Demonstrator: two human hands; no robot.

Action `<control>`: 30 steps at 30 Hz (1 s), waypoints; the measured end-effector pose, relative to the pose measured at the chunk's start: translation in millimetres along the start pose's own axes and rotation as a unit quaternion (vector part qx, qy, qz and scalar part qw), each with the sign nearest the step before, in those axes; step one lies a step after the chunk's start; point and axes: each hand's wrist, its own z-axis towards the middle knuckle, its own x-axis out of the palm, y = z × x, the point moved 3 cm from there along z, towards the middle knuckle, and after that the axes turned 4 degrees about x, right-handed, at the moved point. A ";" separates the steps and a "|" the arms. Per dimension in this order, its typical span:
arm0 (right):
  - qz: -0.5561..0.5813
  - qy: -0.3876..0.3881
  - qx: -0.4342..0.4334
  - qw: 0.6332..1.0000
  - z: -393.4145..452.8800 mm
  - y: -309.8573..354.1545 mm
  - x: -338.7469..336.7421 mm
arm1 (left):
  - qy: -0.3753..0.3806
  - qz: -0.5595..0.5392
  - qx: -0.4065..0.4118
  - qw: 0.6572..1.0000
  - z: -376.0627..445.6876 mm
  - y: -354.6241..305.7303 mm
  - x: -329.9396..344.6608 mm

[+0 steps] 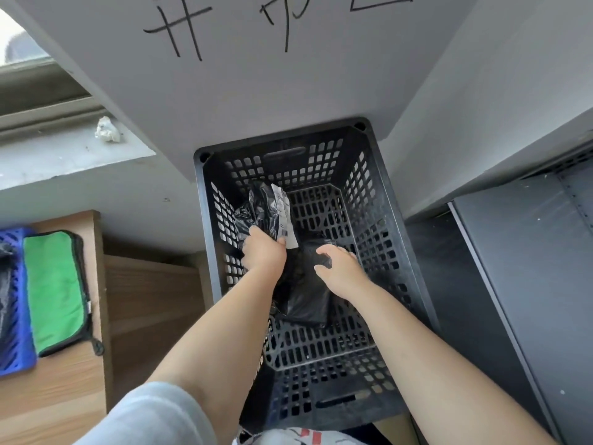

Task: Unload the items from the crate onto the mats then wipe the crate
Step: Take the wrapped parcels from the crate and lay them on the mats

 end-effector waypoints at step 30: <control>0.516 0.108 -0.090 0.845 -84.4 6.0 -63.3 | 0.137 -0.460 0.116 0.869 -156.4 15.0 -75.8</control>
